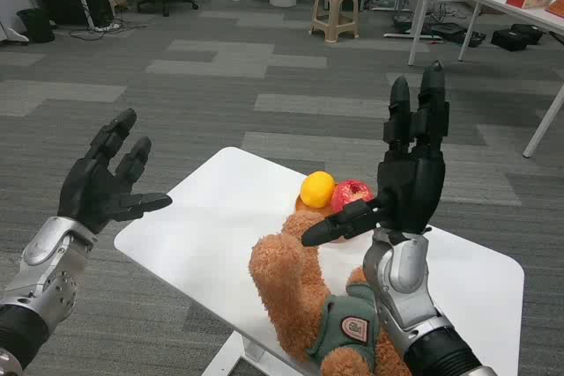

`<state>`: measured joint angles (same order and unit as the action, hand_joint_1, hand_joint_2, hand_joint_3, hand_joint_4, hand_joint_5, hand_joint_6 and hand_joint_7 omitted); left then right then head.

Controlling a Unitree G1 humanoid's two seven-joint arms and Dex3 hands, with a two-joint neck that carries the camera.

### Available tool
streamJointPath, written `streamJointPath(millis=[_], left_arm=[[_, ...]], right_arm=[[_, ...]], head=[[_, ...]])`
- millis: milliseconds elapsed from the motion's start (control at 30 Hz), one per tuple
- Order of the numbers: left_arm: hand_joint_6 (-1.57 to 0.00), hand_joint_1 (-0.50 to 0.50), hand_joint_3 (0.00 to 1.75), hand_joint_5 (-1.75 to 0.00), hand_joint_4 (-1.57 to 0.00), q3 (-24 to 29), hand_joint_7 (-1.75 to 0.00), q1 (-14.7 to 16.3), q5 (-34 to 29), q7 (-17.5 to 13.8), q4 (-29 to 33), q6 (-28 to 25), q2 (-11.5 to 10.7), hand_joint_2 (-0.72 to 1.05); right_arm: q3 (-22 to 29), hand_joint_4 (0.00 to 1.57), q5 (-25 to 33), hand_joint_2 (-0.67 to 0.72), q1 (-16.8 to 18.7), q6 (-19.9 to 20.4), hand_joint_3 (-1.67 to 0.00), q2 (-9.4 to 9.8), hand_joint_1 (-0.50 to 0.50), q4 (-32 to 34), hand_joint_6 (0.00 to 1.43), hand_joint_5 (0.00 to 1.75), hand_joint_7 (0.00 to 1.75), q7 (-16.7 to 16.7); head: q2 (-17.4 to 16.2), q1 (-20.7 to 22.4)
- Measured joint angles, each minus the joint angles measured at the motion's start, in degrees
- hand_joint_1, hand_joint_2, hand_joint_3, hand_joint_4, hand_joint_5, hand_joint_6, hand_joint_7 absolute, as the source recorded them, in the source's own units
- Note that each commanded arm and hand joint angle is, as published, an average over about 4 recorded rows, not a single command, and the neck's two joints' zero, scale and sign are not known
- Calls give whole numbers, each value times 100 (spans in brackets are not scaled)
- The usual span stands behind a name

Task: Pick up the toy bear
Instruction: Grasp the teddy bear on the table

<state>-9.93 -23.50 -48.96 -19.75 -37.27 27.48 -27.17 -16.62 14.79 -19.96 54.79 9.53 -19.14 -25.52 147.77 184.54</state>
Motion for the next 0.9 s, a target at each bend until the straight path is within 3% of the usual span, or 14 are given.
streamJointPath(millis=[67, 100, 200, 367, 567, 667, 800, 900], left_arm=[[0, 26, 7, 0, 0, 149, -21, 57, 168, 52, 227, -15, 126, 43], [0, 26, 7, 0, 0, 291, -21, 99, 348, 90, 506, -9, 287, 43], [0, 26, 9, 0, 0, 637, -21, 153, 768, 154, 1257, 75, 676, 43], [0, 26, 9, 0, 0, 691, -21, 151, 799, 162, 1316, 95, 690, 43], [0, 26, 9, 0, 0, 692, -21, 155, 799, 163, 1316, 95, 690, 43], [0, 26, 9, 0, 0, 693, -21, 156, 799, 164, 1314, 95, 690, 43], [0, 26, 9, 0, 0, 682, -21, 156, 798, 164, 1294, 95, 689, 43], [0, 26, 9, 0, 0, 664, -21, 156, 797, 164, 1281, 95, 684, 43]], right_arm=[[70, 0, 73, 47, 42, -79, 0, 108, -42, 68, 0, 2, 0, 194], [171, 0, 153, 47, 75, -178, 0, 265, -42, 130, 0, 2, 0, 396], [463, 0, 352, 46, 138, -424, 0, 694, -42, 306, 0, 10, 0, 841], [491, 0, 363, 46, 209, -441, 0, 723, -42, 338, 0, 0, 0, 879], [491, 0, 363, 47, 215, -441, 0, 724, -42, 338, 0, 0, 0, 894], [496, 0, 362, 46, 217, -442, 0, 725, -42, 338, 0, 2, 0, 895], [543, 0, 364, 46, 247, -442, 0, 754, -42, 328, 0, 5, 0, 894], [567, 0, 362, 47, 258, -442, 0, 783, -42, 264, 0, 0, 0, 895]], head=[[442, 62], [884, 123], [879, 122], [834, 100], [665, -7], [231, -161], [-1155, -790], [-1859, -1270]])
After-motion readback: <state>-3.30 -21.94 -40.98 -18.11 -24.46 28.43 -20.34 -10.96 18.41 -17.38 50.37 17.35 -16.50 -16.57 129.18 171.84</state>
